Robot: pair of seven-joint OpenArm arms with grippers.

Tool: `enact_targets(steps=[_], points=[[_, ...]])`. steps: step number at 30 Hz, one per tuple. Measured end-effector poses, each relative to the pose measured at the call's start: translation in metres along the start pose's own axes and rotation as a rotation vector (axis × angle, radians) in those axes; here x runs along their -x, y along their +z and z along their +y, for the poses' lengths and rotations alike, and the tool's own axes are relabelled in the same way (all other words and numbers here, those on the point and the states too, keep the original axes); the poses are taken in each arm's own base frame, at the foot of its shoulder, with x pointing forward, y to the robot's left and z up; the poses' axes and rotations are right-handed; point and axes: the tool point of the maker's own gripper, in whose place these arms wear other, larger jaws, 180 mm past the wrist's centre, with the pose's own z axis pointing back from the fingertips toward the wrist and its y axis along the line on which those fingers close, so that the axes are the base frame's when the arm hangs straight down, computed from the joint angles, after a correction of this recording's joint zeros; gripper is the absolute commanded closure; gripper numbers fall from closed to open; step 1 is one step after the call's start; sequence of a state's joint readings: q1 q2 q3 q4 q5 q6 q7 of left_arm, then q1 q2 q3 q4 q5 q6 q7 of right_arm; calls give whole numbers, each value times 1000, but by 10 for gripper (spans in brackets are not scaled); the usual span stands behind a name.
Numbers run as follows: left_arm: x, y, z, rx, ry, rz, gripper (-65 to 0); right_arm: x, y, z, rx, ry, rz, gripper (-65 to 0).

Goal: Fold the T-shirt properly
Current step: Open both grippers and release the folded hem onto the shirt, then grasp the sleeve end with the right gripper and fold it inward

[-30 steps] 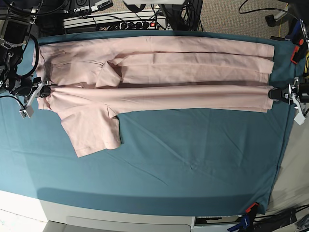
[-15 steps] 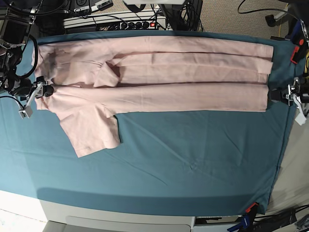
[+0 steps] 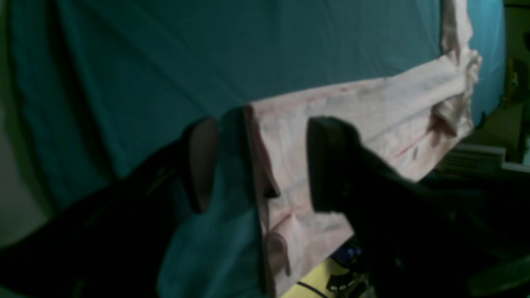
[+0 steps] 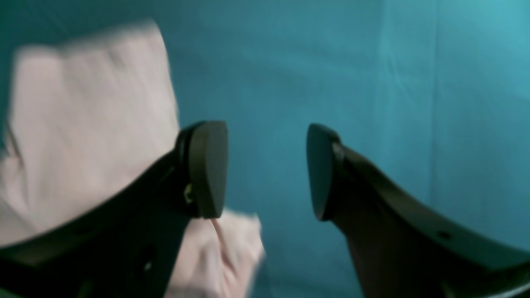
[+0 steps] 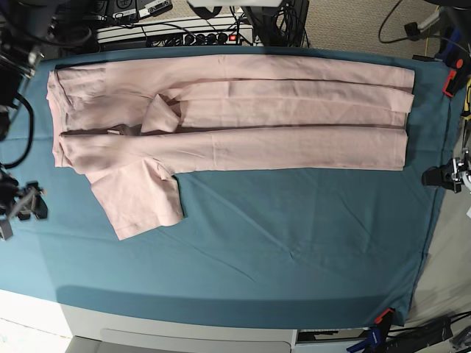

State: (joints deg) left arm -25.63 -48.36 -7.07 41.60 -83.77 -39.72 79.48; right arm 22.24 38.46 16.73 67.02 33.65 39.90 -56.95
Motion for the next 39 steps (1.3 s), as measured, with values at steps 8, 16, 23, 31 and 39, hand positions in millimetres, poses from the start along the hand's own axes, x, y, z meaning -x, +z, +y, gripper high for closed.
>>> enact_targets(steps=[8,16,23,31,39], points=[[-3,-9,-7,24,-7,0,-350,50,-84,66,-181,-308,86,-309],[-4,-9,-7,24,-8,0,-350,62,-108,86,-243,-454,118,-309],[-4,-9,-7,25,-8,0,-350,62,-112,119,-350,-493,133,-305],[-4,-9,-7,24,-8,0,-350,71,-108,125,-364,-471,187,0],[-3,-9,-7,24,-8,0,-350,36,-57,150,-511,-307,165,0]])
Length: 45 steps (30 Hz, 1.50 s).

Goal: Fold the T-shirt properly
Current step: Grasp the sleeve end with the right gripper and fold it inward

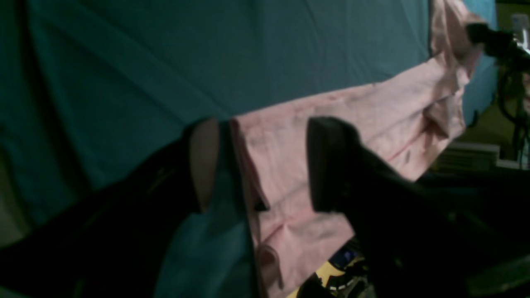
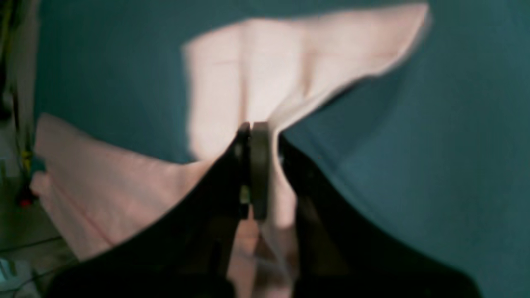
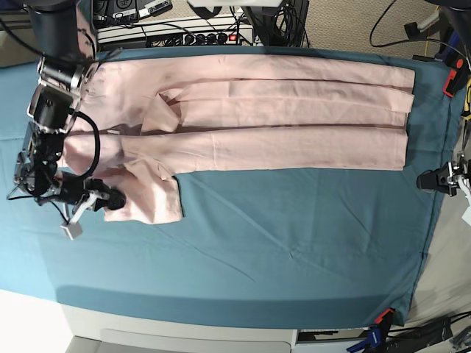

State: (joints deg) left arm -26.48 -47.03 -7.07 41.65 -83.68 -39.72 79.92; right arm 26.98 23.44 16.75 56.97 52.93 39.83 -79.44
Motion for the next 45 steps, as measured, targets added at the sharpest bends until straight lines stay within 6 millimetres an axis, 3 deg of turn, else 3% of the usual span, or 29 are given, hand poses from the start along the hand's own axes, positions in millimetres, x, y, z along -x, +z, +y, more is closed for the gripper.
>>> enact_targets(steps=[3,5,8,12,16,22,26,30,35,39,45], points=[[0,0,0,-1,-1,1,-350,2,16,26,-6,135,-42,0],[-1,0,-1,1,-3,-3,-350,18,23,42,0,215,-29,0],[-1,0,0,0,-2,-2,-350,57,26,58,4,279,31,0],[-2,0,0,0,-2,-6,-350,122,23,85,-39,287,133,0],[-2,0,0,0,-1,-9,-350,157,26,111,-83,295,169,0],[-2,0,0,0,-1,-9,-350,185,32,115,-79,287,225,0],[-2,0,0,0,-1,-9,-350,194,33,110,-55,287,255,0],[-2,0,0,0,-1,-9,-350,198,34,109,-52,283,265,-198],[0,0,0,-2,-1,0,-350,195,34,116,-86,272,243,-217],[-1,16,7,-37,-4,4,-350,186,36,140,-206,229,171,-218],[-10,72,28,-160,-17,-12,-350,146,57,205,-383,344,0,-217]])
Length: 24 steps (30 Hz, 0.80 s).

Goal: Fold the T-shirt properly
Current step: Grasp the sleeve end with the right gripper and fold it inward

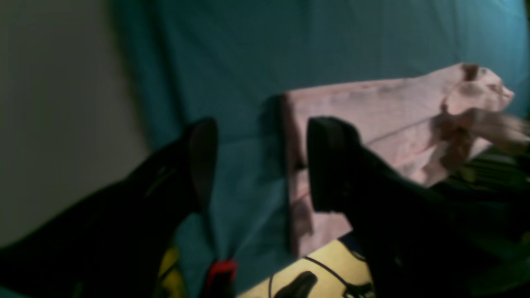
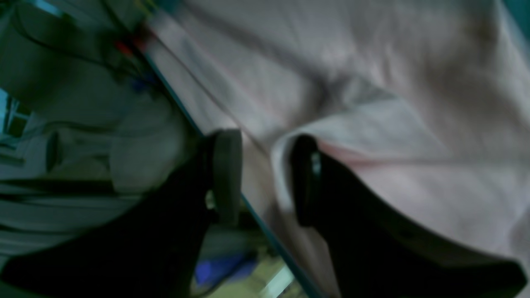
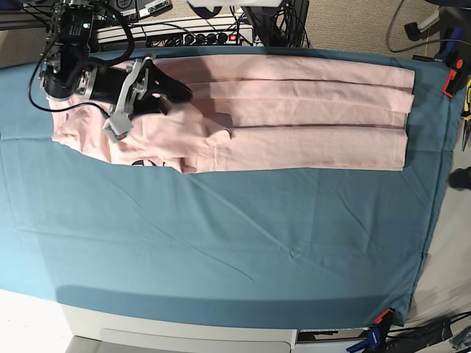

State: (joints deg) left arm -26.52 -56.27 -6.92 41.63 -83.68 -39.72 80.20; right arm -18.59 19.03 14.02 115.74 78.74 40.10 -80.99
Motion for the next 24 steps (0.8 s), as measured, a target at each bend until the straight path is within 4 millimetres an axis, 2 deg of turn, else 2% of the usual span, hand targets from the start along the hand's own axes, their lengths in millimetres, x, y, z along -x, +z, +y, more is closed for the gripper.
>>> enact_targets(steps=[2,4,9,12,14,15,19,24], points=[[-2,15,7,-33,-3,-4,-350,-11,2,12,-2,67,-11,-217],[-4,28,12,-63,-6,-7,-350,-15,2,16,8,103,-7,-217],[-7,42,18,-95,-10,-12,-350,-4,4,1,91,119,57,-217],[-1,40,19,-92,-3,-3,-350,10,13,-26,236,140,150,-217],[14,35,23,-97,27,31,-350,18,27,-48,357,150,210,-217],[25,31,26,-100,49,54,-350,18,36,-60,421,156,221,-217],[61,13,30,-88,115,133,-350,-2,66,-90,612,198,144,-217],[75,-10,21,-38,134,149,-349,4,107,-125,889,83,137,-217]])
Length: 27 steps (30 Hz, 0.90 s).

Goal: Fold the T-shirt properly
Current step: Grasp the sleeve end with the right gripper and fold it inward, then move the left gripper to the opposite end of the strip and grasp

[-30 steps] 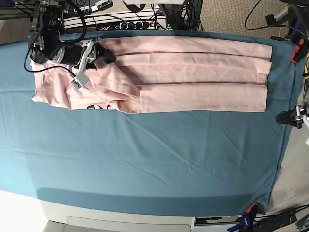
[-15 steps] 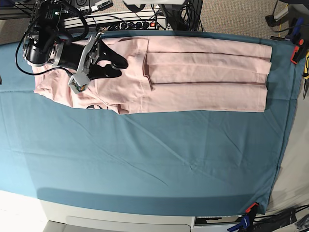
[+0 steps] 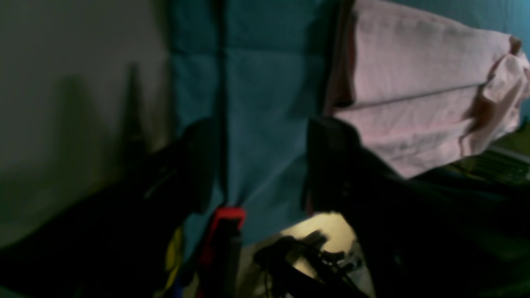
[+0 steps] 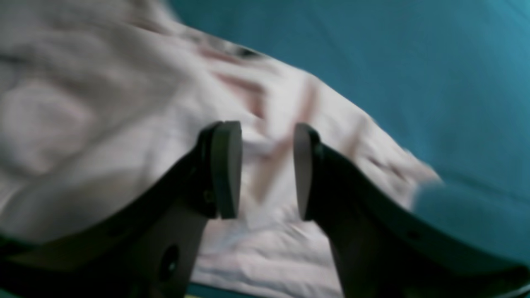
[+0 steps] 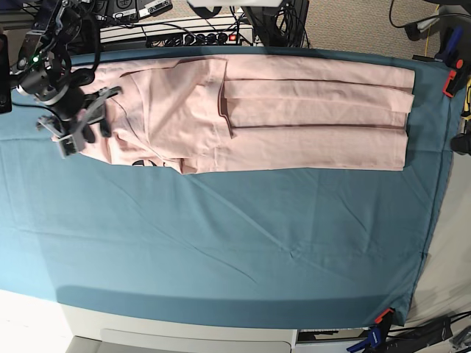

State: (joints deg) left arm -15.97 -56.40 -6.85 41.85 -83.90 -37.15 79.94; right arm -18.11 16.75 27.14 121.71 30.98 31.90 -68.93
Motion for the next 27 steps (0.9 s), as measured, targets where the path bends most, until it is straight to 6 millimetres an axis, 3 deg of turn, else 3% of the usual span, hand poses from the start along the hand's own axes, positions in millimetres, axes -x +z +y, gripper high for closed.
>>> enact_targets(steps=[2,13,21,27], points=[[5,-9,-3,18,5,10,-349,4,-1,-8,52,-38,7,-217],[48,-53,-31,100,-54,112,-349,7,-5,1,41,-81,-2,-217],[52,-72,-50,177,-45,89,-349,9,-7,0,39,-87,2,-217],[50,-91,-70,259,-32,50,-349,25,-17,-2,24,-128,37,-217]])
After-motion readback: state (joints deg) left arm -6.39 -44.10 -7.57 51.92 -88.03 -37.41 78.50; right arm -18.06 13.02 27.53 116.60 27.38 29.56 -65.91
